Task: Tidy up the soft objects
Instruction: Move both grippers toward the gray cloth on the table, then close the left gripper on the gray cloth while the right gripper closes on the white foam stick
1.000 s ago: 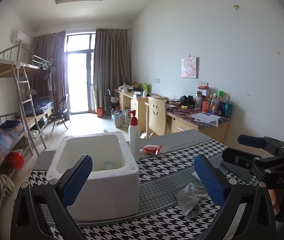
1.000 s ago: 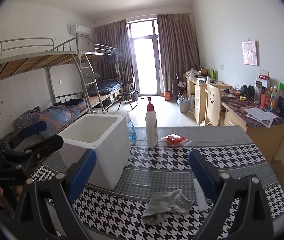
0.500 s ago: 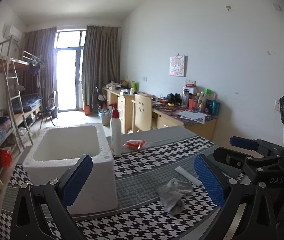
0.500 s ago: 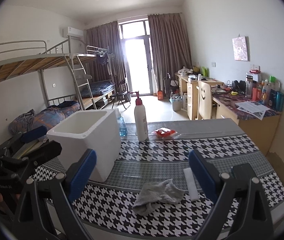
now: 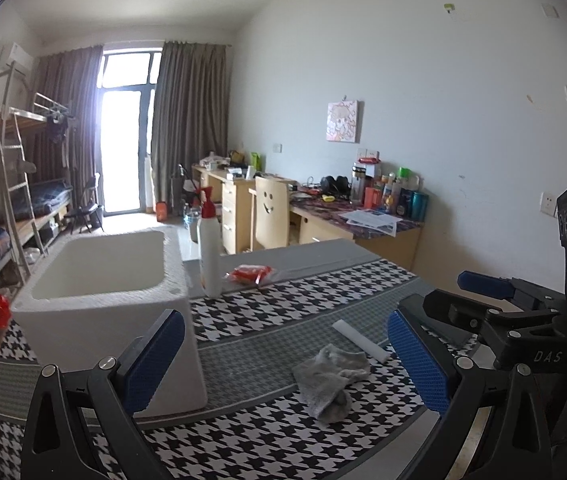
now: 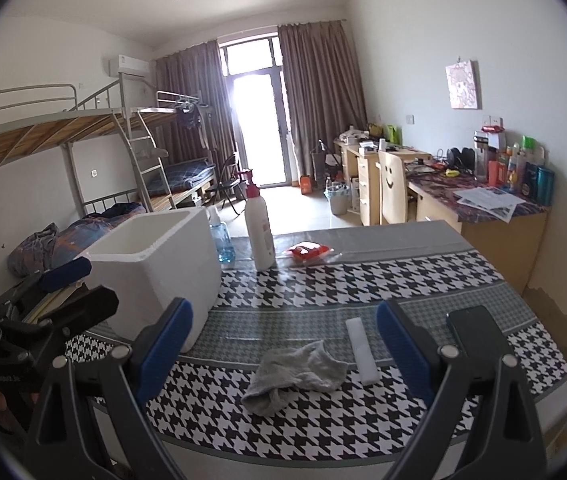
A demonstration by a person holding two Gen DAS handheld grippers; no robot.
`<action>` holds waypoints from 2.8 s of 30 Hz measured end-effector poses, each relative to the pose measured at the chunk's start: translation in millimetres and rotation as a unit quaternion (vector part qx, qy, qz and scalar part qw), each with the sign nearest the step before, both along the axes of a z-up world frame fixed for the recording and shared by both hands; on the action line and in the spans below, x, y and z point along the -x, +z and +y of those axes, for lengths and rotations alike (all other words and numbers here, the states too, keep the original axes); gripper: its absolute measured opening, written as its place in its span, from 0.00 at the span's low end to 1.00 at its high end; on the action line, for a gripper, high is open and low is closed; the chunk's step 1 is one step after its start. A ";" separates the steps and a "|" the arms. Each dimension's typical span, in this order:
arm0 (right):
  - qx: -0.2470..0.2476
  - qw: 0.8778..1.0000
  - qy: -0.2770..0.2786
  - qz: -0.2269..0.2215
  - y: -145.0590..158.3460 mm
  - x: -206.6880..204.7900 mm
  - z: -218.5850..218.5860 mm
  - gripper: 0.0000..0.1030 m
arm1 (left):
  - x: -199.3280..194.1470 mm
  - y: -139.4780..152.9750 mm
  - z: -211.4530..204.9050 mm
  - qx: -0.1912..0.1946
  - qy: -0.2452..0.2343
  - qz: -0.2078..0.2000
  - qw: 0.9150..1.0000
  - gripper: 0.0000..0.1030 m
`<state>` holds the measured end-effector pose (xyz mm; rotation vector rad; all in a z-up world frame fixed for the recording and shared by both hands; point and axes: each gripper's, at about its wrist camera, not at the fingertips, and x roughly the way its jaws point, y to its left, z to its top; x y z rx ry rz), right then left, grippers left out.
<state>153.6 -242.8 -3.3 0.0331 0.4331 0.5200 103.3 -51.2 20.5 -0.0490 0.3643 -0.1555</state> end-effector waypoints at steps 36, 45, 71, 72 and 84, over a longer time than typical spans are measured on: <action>0.017 0.997 -0.050 0.052 -44.6 -25.3 -30.7 0.93 | -39.8 -49.6 -33.1 0.011 -0.014 0.084 0.996 0.99; 0.024 0.996 -0.046 0.072 -55.3 -39.3 -32.2 0.93 | -53.9 -64.1 -40.9 0.010 -0.015 0.110 0.994 0.99; 0.036 0.990 -0.042 0.132 -95.6 -80.8 -35.8 0.92 | -91.4 -101.9 -54.5 -0.002 -0.003 0.181 0.983 0.99; 0.036 0.990 -0.041 0.133 -96.6 -81.5 -36.1 0.92 | -92.6 -102.9 -54.8 -0.001 -0.003 0.184 0.983 0.99; 0.046 0.989 -0.038 0.138 -100.0 -89.5 -31.6 0.93 | -103.5 -111.0 -56.3 0.007 -0.007 0.200 0.980 0.93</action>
